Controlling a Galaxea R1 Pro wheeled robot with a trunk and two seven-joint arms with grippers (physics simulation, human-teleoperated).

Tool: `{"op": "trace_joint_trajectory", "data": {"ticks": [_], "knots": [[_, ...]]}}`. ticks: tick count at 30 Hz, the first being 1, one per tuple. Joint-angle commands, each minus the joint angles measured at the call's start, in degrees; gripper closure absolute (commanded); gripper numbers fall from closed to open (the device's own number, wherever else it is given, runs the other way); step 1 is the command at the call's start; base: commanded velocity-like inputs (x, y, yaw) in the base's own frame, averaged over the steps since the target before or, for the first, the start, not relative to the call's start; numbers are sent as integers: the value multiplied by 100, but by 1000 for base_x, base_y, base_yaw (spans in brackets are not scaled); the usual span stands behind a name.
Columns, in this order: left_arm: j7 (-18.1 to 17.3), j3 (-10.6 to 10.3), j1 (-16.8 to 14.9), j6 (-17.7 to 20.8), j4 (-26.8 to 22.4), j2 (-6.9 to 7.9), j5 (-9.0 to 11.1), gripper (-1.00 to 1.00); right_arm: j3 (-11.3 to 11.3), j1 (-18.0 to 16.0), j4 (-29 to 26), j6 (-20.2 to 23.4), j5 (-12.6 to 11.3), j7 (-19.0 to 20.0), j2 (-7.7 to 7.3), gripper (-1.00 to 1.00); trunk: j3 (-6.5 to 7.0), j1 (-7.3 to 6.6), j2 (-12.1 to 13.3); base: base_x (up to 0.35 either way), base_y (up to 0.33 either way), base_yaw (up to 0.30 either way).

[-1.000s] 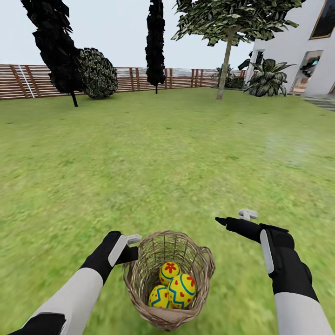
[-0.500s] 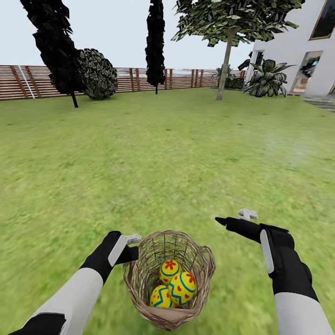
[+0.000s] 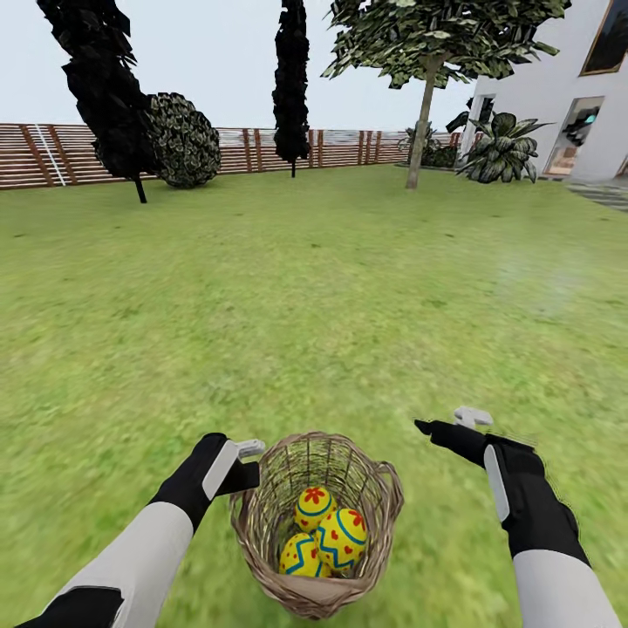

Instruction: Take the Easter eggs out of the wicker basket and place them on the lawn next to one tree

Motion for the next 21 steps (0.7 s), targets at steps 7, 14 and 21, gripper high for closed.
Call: {"op": "trace_joint_trajectory", "data": {"ticks": [7, 14, 21], "knots": [[47, 9, -2, 5, -7, 6, 128, 100, -20, 4, 994, -322, 17, -686, -245, -100, 121, -155, 280, 0, 0, 0], [50, 26, -3, 5, -8, 11, 128, 100, -20, 5, 2228, -1309, 15, -1461, -507, -100, 247, -309, 561, 0, 0, 0], [49, 26, -7, 7, -8, 17, 135, 100, 4, 5, 3495, -2166, 92, -1689, -657, -100, 373, -463, 841, 0, 0, 0]]}}
